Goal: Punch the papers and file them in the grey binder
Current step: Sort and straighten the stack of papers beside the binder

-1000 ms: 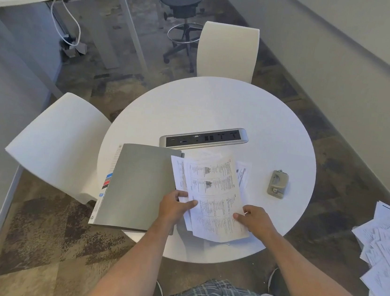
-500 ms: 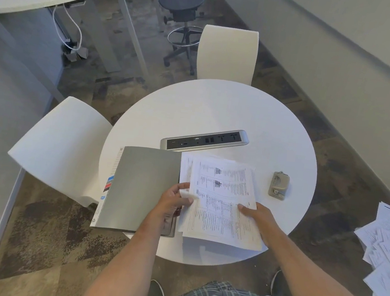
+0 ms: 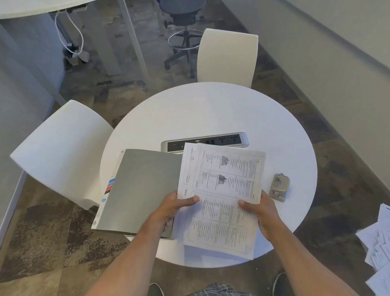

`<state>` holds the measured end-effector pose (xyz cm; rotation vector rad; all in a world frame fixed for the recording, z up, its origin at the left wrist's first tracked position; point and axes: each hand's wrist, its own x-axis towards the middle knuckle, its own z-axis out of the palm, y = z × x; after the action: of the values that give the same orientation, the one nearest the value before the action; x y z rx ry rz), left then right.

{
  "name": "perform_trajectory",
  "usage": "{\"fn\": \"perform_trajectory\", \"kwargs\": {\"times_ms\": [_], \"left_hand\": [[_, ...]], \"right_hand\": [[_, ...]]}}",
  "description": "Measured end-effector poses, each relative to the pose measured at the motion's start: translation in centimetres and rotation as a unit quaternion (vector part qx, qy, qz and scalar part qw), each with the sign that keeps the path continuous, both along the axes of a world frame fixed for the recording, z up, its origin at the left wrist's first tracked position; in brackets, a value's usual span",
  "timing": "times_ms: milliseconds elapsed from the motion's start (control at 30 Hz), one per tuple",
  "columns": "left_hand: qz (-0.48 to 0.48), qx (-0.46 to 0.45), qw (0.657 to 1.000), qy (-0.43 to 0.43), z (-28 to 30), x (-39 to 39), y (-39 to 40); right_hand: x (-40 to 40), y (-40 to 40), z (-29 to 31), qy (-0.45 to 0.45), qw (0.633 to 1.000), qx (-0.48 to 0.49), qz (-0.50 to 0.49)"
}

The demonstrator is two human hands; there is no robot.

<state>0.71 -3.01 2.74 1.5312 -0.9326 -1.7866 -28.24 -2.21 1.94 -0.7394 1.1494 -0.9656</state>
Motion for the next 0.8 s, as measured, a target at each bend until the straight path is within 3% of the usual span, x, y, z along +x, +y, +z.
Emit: {"fn": "perform_trajectory", "kwargs": {"times_ms": [200, 633, 800], "left_hand": [[0.020, -0.021, 1.000, -0.005, 0.8, -1.1, -0.5], [0.067, -0.144, 0.985, -0.061, 2.7, -1.4, -1.5], [0.041, -0.117, 0.989, -0.083, 0.8, -0.9, -0.3]], "right_hand": [[0.9, -0.6, 1.8, -0.024, 1.000, 0.012, 0.014], [2.0, -2.8, 5.4, 0.086, 0.989, -0.113, 0.033], [1.4, -1.7, 3.0, 0.115, 0.990, -0.069, 0.048]]}}
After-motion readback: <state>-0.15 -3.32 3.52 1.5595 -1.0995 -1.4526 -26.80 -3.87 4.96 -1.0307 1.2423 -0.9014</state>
